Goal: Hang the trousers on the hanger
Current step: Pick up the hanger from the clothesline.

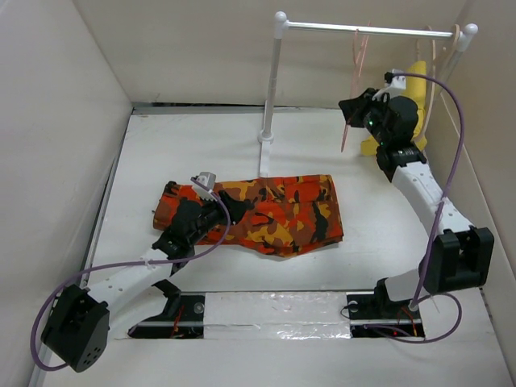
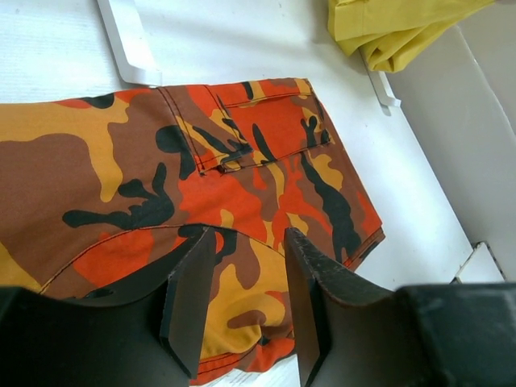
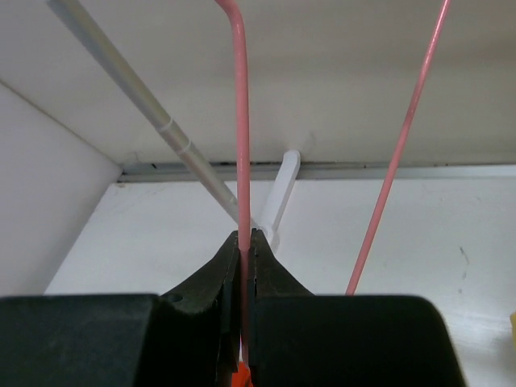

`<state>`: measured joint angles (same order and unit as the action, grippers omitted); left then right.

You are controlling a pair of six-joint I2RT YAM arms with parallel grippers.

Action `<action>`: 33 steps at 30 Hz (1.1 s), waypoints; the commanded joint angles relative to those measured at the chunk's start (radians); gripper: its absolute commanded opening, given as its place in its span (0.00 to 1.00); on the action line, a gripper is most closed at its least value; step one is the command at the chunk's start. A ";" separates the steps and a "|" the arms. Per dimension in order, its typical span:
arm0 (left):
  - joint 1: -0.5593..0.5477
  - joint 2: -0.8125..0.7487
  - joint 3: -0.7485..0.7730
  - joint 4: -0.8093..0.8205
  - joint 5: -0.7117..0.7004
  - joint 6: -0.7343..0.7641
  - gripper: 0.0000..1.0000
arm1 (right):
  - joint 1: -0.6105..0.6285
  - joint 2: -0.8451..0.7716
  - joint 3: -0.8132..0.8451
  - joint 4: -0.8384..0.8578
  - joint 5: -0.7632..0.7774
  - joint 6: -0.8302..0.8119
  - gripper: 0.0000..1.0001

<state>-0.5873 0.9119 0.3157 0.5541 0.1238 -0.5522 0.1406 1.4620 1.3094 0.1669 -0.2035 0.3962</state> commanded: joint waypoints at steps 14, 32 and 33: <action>-0.262 0.253 0.330 0.052 -0.108 0.014 0.46 | 0.169 -0.344 -0.676 0.094 0.055 -0.054 0.00; -0.421 0.798 0.872 -0.016 -0.384 0.037 0.49 | 0.249 -0.586 -0.934 0.031 0.073 -0.049 0.00; -0.421 0.817 0.887 -0.014 -0.412 0.037 0.49 | 0.240 -0.591 -0.937 0.029 0.064 -0.051 0.00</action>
<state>-1.0016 1.7187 1.1309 0.5304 -0.2165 -0.5312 0.3809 0.8913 0.3794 0.1635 -0.1387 0.3618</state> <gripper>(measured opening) 0.494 0.057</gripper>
